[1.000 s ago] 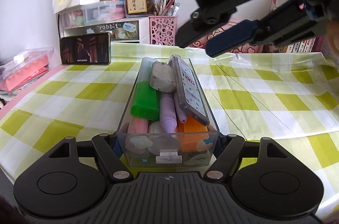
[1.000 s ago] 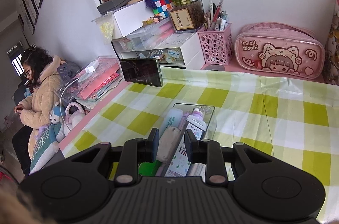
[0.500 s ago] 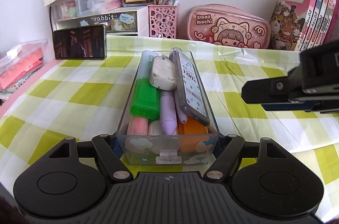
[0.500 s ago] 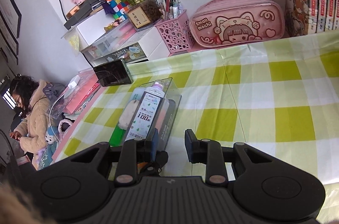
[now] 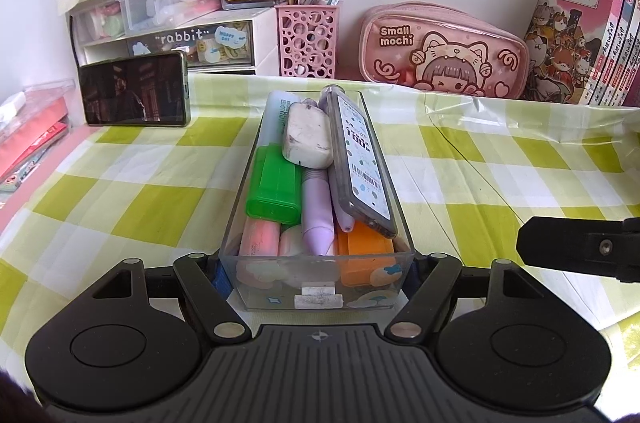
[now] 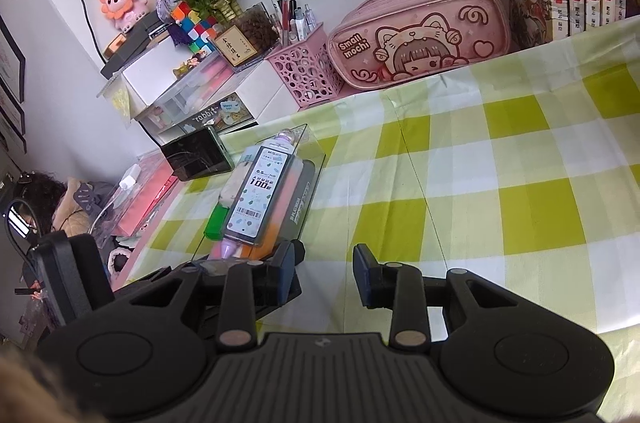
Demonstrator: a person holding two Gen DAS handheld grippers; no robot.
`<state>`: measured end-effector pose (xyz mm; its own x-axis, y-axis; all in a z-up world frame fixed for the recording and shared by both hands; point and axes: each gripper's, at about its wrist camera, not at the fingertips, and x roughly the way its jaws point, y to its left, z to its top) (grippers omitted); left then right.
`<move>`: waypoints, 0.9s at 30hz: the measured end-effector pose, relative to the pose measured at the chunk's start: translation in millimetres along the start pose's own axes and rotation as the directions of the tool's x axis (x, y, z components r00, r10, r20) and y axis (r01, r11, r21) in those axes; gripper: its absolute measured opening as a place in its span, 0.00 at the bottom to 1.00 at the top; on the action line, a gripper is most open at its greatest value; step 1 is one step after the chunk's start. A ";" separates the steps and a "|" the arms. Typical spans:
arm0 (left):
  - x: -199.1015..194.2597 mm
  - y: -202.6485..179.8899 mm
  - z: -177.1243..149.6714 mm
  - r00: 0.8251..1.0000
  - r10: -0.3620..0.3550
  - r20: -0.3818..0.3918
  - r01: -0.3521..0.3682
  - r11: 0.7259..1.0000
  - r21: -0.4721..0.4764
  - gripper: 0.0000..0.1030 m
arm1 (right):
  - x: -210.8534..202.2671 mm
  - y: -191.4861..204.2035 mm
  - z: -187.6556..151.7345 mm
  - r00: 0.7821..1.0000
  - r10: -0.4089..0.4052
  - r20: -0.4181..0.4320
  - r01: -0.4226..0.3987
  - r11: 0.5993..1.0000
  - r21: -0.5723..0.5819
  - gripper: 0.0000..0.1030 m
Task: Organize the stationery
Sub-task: 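Set the clear box down on the table with the left tool and release it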
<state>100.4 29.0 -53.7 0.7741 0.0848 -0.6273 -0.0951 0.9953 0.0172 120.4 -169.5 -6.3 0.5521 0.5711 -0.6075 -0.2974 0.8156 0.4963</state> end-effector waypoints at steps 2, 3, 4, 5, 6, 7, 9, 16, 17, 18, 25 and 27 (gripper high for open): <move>-0.2 -0.1 -0.1 1.000 0.000 0.000 0.000 1.000 -0.001 0.71 | -0.4 -1.1 -0.3 1.000 -0.001 0.001 0.001 1.000 0.009 0.51; 0.0 0.1 0.1 1.000 0.000 0.000 0.000 1.000 -0.001 0.71 | -0.5 -1.4 -0.6 1.000 -0.002 0.001 0.002 1.000 0.012 0.51; -0.1 0.1 0.1 1.000 0.000 0.000 0.000 1.000 -0.001 0.71 | -0.5 -1.4 -1.1 1.000 -0.003 0.001 0.003 1.000 0.013 0.51; 0.1 0.2 0.1 1.000 0.000 0.000 0.000 1.000 -0.001 0.71 | -0.4 -1.5 -1.6 1.000 -0.005 0.002 0.005 1.000 0.015 0.51; 0.0 0.2 0.0 1.000 0.000 0.000 0.000 1.000 -0.001 0.71 | -0.5 -1.7 -2.0 1.000 -0.006 0.002 0.006 1.000 0.017 0.51; 0.0 0.2 0.0 1.000 0.000 0.000 0.000 1.000 -0.001 0.71 | -0.4 -1.7 -2.3 1.000 -0.006 0.001 0.006 1.000 0.018 0.51; 0.0 0.2 0.0 1.000 0.000 0.000 0.000 1.000 0.000 0.71 | 0.1 -2.2 -2.8 1.000 -0.008 -0.001 0.008 1.000 0.022 0.52; 0.1 0.1 0.2 1.000 0.000 0.000 0.000 1.000 -0.001 0.71 | 1.6 -5.7 -6.6 1.000 -0.015 -0.006 0.016 0.999 0.042 0.52; 0.0 0.1 0.1 1.000 0.000 0.000 0.000 1.000 0.000 0.71 | 1.6 -6.3 -7.1 1.000 -0.015 -0.006 0.015 0.999 0.045 0.52; 0.0 0.1 0.1 1.000 0.000 0.000 0.000 1.000 0.000 0.71 | 1.3 -6.9 -7.7 1.000 -0.014 -0.006 0.014 0.999 0.048 0.52; 0.4 -0.4 1.4 1.000 -0.001 -0.003 0.001 1.000 0.001 0.71 | -4.1 -1.8 -11.8 0.999 -0.031 0.012 0.030 0.999 0.045 0.64; -0.2 0.3 1.5 1.000 -0.005 -0.005 0.005 1.000 0.005 0.71 | -5.0 -1.8 -13.0 0.999 -0.029 0.015 0.028 0.998 0.050 0.64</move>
<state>101.2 29.3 -52.4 0.7715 0.0799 -0.6312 -0.0881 0.9959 0.0185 108.0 -172.7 -12.3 0.5722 0.5457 -0.6121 -0.2423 0.8256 0.5095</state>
